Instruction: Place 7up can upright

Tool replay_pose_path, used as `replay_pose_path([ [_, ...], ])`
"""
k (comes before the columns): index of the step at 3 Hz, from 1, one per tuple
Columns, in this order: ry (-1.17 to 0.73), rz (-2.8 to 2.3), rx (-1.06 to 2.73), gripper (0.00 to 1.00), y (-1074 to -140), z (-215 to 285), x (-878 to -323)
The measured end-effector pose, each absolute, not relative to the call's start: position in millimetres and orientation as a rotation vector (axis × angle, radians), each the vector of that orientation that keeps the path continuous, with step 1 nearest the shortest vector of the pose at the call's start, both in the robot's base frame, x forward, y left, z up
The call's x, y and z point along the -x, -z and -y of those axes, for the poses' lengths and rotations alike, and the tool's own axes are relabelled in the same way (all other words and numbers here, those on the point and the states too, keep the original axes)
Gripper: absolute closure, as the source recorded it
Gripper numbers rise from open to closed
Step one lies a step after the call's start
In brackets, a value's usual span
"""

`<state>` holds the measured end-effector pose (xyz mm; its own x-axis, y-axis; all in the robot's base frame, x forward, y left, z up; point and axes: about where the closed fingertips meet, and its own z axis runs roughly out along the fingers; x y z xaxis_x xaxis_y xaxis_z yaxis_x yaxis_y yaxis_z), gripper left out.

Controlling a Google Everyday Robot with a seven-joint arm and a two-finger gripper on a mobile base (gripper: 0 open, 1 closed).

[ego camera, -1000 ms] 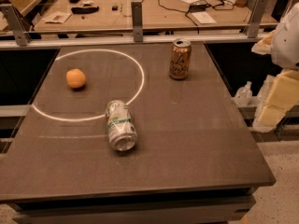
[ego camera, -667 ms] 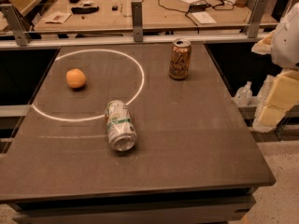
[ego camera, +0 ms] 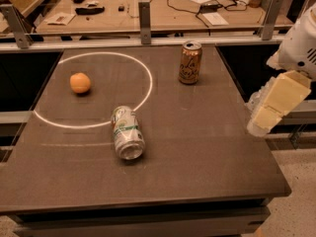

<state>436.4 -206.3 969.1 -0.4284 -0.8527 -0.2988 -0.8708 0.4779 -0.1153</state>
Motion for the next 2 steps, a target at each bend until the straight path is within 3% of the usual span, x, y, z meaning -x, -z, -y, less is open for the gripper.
replay_pose_path([
  [2,-0.195,-2.581,1.068,0.00,-949,172,-421],
])
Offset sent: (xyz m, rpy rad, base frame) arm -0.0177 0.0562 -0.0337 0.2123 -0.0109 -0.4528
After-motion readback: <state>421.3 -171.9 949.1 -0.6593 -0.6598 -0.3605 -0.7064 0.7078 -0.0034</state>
